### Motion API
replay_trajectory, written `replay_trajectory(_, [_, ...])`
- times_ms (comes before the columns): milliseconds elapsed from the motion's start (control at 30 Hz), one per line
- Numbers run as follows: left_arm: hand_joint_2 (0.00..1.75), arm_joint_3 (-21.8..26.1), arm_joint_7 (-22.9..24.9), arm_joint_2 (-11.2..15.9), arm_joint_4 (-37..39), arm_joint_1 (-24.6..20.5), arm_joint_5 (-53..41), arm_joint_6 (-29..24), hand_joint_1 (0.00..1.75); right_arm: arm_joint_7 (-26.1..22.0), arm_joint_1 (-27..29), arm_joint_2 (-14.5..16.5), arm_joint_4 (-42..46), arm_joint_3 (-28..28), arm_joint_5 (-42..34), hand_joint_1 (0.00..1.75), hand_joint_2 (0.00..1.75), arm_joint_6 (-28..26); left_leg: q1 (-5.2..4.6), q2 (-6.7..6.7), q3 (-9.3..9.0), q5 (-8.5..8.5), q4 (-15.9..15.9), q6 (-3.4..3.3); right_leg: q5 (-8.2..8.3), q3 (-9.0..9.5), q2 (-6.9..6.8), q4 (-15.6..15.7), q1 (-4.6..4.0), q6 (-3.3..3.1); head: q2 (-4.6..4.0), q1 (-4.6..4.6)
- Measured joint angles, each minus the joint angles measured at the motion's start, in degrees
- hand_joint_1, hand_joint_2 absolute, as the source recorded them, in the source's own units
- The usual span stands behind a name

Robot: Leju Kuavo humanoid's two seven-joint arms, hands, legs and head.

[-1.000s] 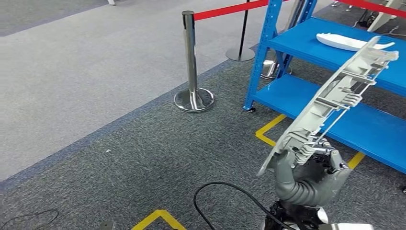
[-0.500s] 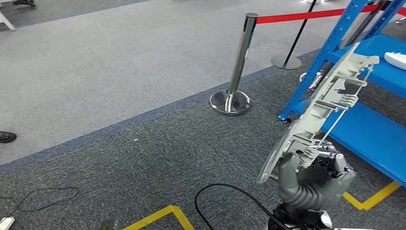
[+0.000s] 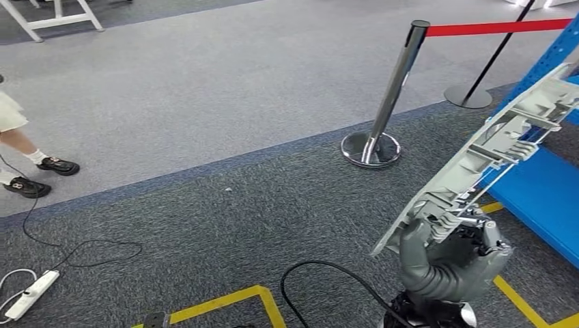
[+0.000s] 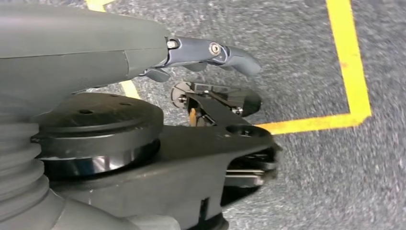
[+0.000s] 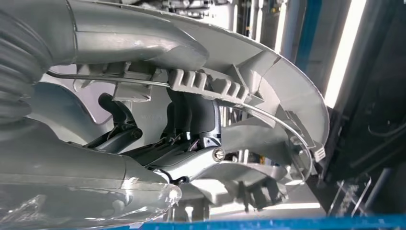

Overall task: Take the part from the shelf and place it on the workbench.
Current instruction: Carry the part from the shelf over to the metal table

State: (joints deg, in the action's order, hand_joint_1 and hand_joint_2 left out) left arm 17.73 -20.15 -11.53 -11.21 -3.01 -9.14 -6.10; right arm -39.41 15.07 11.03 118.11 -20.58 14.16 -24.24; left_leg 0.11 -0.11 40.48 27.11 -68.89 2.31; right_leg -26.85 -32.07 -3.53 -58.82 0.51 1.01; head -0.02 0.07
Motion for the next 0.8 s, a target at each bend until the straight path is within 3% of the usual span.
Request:
replay_trajectory(67, [1.75,0.0,-0.2,0.0,0.0,-0.1,-0.2,0.1,0.0,0.0,0.0,0.0,0.2,0.0,0.0,1.75,1.75,-0.1,-0.33,2.6,-4.03,-2.63,7.1,-0.36,-0.31,0.21,-1.19,-0.1,-0.26,0.4,0.0,-0.07])
replay_trajectory(133, [1.75,0.0,-0.5,-0.1,0.0,-0.4,-0.4,0.1,0.0,-0.1,0.0,0.0,0.3,0.0,0.1,1.75,1.75,-0.1,-0.73,4.33,-5.79,-3.09,10.7,-1.09,-0.63,0.35,-2.34,-0.2,-0.67,0.94,0.0,-0.07])
replay_trajectory(200, [1.75,0.0,-0.6,-0.1,0.0,-0.5,-0.5,0.0,0.0,-0.2,-0.1,0.0,0.5,0.1,0.1,1.75,1.75,-0.1,-0.77,3.12,-5.69,-3.0,11.1,-1.91,-0.95,0.54,-3.56,-0.1,-0.77,1.43,0.0,0.01])
replay_trajectory(233, [1.75,0.0,-0.7,0.0,0.0,-0.4,-0.5,0.0,0.0,-0.2,-0.1,0.0,0.5,0.1,0.0,1.75,1.75,0.0,-0.66,2.34,-5.7,-3.04,11.2,-2.17,-1.4,0.55,-3.04,-0.5,-0.68,1.71,0.0,0.09])
replay_trajectory(267, [1.75,0.1,-0.7,0.0,0.0,-0.4,-0.5,-0.1,0.0,-0.2,-0.1,0.0,0.6,0.1,0.0,1.75,1.75,0.1,-0.51,1.58,-5.75,-3.11,11.2,-2.5,-2.26,0.15,-1.75,-1.6,-0.54,1.98,0.0,0.21])
replay_trajectory(333, [1.75,0.1,-0.8,0.0,0.0,-0.4,-0.6,-0.1,0.0,-0.3,-0.1,0.0,0.7,0.1,0.0,1.75,1.75,0.1,-0.31,0.16,-5.78,-3.23,11.3,-2.99,-5.33,-2.54,1.83,-7.6,-0.35,2.36,0.0,0.55])
replay_trajectory(400, [1.75,0.2,-0.8,0.0,0.0,-0.5,-0.6,-0.1,0.0,-0.3,-0.1,0.0,0.7,0.2,0.0,1.75,1.75,0.1,-0.31,-1.48,-5.76,-3.27,11.3,-3.23,-7.85,-6.37,3.15,-14.8,-0.34,2.44,0.0,0.71])
replay_trajectory(433, [1.75,0.2,-0.8,-0.1,0.0,-0.5,-0.6,-0.1,0.0,-0.3,0.0,0.0,0.7,0.2,0.0,1.75,1.75,0.1,-0.31,-2.37,-5.78,-3.27,11.3,-3.24,-7.74,-7.43,3.29,-16.3,-0.33,2.43,0.0,0.73])
replay_trajectory(467, [1.75,0.2,-0.8,-0.1,0.0,-0.4,-0.6,-0.1,0.0,-0.3,0.0,0.0,0.7,0.3,0.0,1.75,1.75,0.2,-0.28,-3.26,-5.84,-3.28,11.3,-3.21,-6.56,-7.4,3.39,-15.5,-0.29,2.38,0.0,0.72])
replay_trajectory(500, [1.75,0.2,-0.8,-0.1,0.0,-0.4,-0.6,-0.1,0.0,-0.3,0.0,0.0,0.7,0.3,0.0,1.75,1.75,0.2,-0.23,-4.16,-5.92,-3.3,11.3,-3.14,-4.54,-6.29,3.73,-12.6,-0.19,2.34,0.0,0.73])
replay_trajectory(567, [1.75,0.2,-0.8,-0.2,0.0,-0.4,-0.6,-0.1,0.0,-0.3,0.0,0.0,0.7,0.3,0.0,1.75,1.75,0.2,-0.18,-5.83,-5.9,-3.32,11.1,-2.75,-0.96,-2.91,6.19,-5.0,0.35,2.38,0.0,0.73])
replay_trajectory(633, [1.75,0.2,-0.8,-0.3,0.0,-0.4,-0.6,-0.1,0.0,-0.3,0.0,0.0,0.7,0.3,0.0,1.75,1.75,0.3,-0.12,-7.19,-5.48,-3.55,11.0,-2.04,0.09,-1.13,8.13,-1.1,0.62,2.17,0.0,0.69])
replay_trajectory(700, [1.75,0.3,-0.8,-0.3,0.0,-0.2,-0.6,-0.1,0.0,-0.2,0.0,0.1,0.7,0.3,0.0,1.75,1.75,0.4,0.13,-8.27,-5.07,-3.93,11.1,-1.31,0.17,-1.04,7.41,-0.8,0.4,1.47,0.0,0.65])
replay_trajectory(733, [1.75,0.4,-0.8,-0.3,0.0,-0.1,-0.7,-0.1,0.0,-0.2,0.0,0.1,0.7,0.3,0.0,1.75,1.75,0.5,0.13,-7.73,-4.87,-3.81,11.0,-1.04,0.3,-1.01,6.75,-0.7,0.33,1.08,0.0,0.62])
replay_trajectory(800, [1.75,0.5,-0.8,-0.4,0.0,-0.1,-0.9,-0.1,0.0,-0.2,0.0,0.2,0.8,0.3,0.0,1.75,1.75,0.6,-0.05,-4.68,-3.43,-1.86,8.2,-0.62,0.52,-0.89,5.19,-0.4,0.27,0.32,0.0,0.32])
